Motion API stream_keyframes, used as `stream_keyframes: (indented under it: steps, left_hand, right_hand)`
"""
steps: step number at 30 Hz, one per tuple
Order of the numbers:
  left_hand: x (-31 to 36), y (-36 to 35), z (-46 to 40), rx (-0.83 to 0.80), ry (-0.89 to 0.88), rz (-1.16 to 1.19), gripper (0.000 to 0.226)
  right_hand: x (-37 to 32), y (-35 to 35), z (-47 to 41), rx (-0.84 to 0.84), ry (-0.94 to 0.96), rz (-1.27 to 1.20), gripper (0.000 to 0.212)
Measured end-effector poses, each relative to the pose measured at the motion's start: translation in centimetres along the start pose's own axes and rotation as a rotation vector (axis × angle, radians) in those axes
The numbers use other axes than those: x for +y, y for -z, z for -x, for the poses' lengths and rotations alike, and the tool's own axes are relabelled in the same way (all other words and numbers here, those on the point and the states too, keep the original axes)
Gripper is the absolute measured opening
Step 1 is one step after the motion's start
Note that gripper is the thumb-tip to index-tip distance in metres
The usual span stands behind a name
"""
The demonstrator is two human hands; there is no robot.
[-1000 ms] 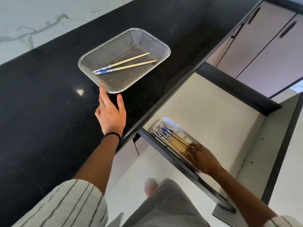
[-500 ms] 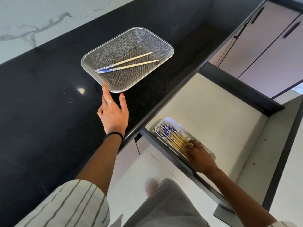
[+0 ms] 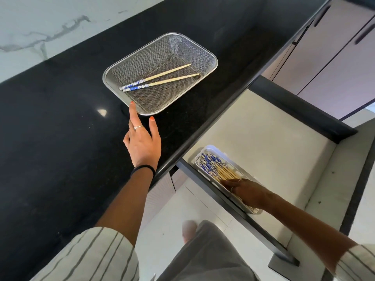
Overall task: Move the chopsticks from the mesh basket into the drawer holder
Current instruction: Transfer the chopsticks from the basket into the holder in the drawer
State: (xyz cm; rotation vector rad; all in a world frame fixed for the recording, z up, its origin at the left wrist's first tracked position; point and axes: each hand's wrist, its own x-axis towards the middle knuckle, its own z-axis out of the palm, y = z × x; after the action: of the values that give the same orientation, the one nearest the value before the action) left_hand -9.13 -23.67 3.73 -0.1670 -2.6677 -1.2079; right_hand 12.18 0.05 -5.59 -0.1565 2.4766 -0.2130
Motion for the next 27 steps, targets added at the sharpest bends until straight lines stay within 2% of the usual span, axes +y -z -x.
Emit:
stream_keyframes:
  steps: [6,11,19,24,27]
  left_hand:
    - [0.2,0.1,0.0,0.011,0.007,-0.01,0.059]
    - [0.3,0.0,0.0,0.016,0.008,-0.021,0.058]
    - [0.4,-0.1,0.1,0.02,0.001,-0.062,0.059]
    - [0.4,-0.3,0.0,0.033,-0.007,-0.124,0.061]
    - [0.5,-0.3,0.0,0.023,-0.014,-0.151,0.062]
  right_hand:
    - [0.1,-0.4,0.1,0.105,-0.049,-0.104,0.047]
    - [0.1,-1.0,0.1,0.16,0.033,-0.014,0.044]
    - [0.4,-0.8,-0.5,0.133,0.097,0.025,0.046]
    - [0.8,-0.9,-0.2,0.138,0.081,-0.006,0.059]
    - [0.8,-1.2,0.1,0.131,0.037,-0.112,0.051]
